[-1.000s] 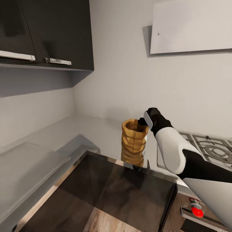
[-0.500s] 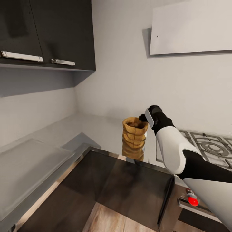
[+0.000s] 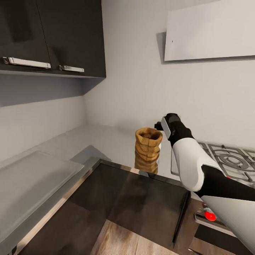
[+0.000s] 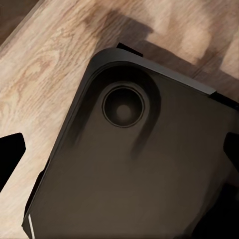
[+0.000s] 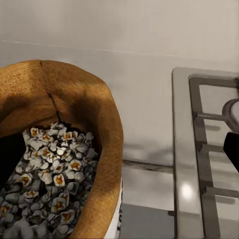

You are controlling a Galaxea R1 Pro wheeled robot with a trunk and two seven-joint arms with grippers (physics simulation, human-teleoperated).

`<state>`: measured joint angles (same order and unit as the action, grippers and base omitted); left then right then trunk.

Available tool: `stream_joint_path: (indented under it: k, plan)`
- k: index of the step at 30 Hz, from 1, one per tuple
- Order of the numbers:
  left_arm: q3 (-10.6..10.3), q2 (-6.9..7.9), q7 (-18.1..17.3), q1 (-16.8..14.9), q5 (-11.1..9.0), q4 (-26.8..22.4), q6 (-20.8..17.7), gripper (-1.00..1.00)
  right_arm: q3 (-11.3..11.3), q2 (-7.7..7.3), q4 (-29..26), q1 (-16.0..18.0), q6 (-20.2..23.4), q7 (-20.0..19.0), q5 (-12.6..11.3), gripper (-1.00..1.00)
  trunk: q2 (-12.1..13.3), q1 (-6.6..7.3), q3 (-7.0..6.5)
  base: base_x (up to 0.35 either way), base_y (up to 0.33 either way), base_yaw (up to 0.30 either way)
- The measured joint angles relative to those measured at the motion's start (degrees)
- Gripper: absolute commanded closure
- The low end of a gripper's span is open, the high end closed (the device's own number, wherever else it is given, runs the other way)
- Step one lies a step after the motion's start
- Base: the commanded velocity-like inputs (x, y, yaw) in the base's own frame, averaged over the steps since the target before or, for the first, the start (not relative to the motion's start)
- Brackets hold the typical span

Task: In the kitchen, take the popcorn bag from the countertop, put it into the microwave, and heat it until the popcorn is cooked so the cooked popcorn ends up inside the bag.

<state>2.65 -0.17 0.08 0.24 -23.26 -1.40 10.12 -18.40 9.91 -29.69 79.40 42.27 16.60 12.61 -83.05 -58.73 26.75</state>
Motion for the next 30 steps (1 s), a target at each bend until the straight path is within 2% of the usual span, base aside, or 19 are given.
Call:
stream_joint_path:
  k: [5, 9, 15, 16, 22, 30]
  plan:
    - [0.00, 0.01, 0.00, 0.00, 0.00, 0.00, 0.00, -1.00, -0.04, 0.01, 4.02, 0.00, -1.40, -0.05, -0.03, -1.00, 0.00, 0.00, 0.00, 0.000, 0.000, 0.000]
    - [0.00, 0.01, 0.00, 0.00, 0.00, 0.00, 0.00, -1.00, -0.09, 0.01, 7.66, 0.01, -4.49, -0.06, -0.03, -1.00, 0.00, 0.00, 0.00, 0.000, 0.000, 0.000]
    - [0.00, 0.01, 0.00, 0.00, 0.00, 0.00, 0.00, -1.00, -0.22, 0.02, 8.45, 0.01, -5.10, 0.78, 0.00, -1.00, 0.00, 0.00, 0.00, 0.000, 0.000, 0.000]
    - [0.00, 0.00, 0.00, 0.00, 0.00, 0.00, 0.00, -1.00, -0.57, 0.02, 8.48, 0.01, -5.11, 1.08, 0.00, -1.00, 0.00, 0.00, 0.00, 0.000, 0.000, 0.000]
    - [-0.04, 0.01, 0.00, 0.00, -0.04, 0.00, -0.05, -1.00, -6.34, 0.02, 9.54, 0.00, -4.94, 4.51, -0.04, -1.00, 0.00, 0.00, 0.00, 0.000, 0.000, 0.000]
    - [0.00, 0.01, 0.00, 0.00, 0.00, 0.00, -0.01, -1.00, -6.72, 0.02, 12.12, 0.04, -5.18, 4.84, 0.17, -1.00, 0.00, 0.00, -0.01, -0.058, 0.000, 0.000]
